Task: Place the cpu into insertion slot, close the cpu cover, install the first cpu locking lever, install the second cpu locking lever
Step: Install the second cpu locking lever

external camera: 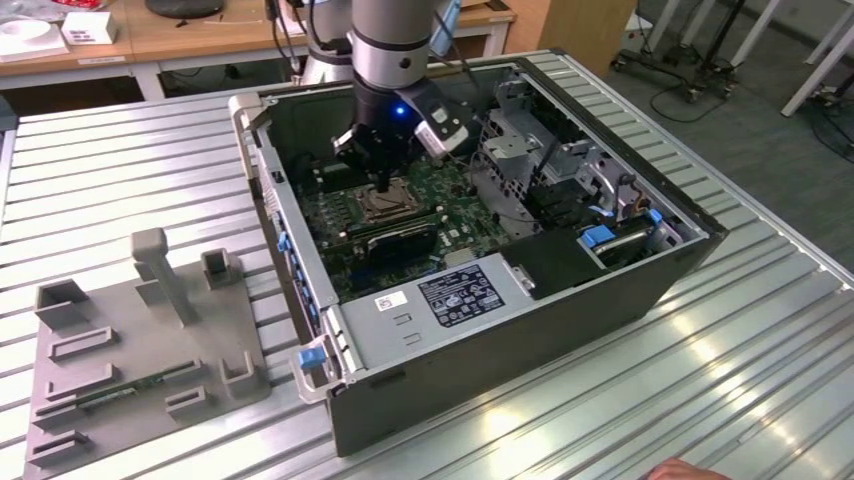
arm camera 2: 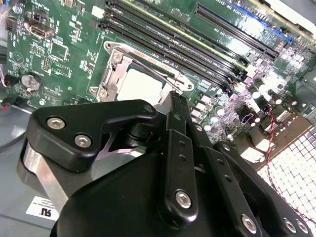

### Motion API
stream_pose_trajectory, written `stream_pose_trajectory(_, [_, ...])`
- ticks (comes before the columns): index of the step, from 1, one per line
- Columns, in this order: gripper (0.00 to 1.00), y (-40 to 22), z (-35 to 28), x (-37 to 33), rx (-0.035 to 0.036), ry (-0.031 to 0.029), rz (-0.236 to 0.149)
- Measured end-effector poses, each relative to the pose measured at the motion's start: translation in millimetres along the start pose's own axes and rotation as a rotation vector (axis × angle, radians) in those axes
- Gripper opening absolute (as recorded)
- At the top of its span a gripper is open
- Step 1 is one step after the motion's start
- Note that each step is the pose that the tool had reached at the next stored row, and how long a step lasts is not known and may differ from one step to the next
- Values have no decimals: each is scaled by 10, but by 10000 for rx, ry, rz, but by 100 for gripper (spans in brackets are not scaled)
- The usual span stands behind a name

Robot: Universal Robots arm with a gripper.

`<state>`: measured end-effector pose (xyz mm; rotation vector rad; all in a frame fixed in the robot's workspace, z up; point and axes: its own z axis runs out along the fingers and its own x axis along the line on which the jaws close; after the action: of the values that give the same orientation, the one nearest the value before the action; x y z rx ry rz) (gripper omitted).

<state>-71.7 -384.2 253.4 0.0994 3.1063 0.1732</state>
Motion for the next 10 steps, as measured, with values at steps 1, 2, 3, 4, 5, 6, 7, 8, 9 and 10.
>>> stream_pose_trajectory(1, [11, -8, -1, -3, 3, -1, 11])
stream_pose_trajectory(2, [11, -15, -1, -4, 8, -2, 20])
stream_pose_trajectory(3, [11, -20, -2, -4, 15, -3, 29])
stream_pose_trajectory(4, [11, -23, 2, -4, 17, -5, 42])
stream_pose_trajectory(5, [11, -27, 9, -4, 18, -6, 52])
stream_pose_trajectory(6, [11, -31, 18, -5, 18, -8, 61])
stream_pose_trajectory(7, [11, -35, 27, -4, 19, -9, 71])
stream_pose_trajectory(8, [11, -40, 33, -4, 20, -9, 79])
stream_pose_trajectory(9, [11, -44, 39, -4, 22, -9, 86])
stream_pose_trajectory(10, [11, -46, 43, -4, 21, -10, 90])
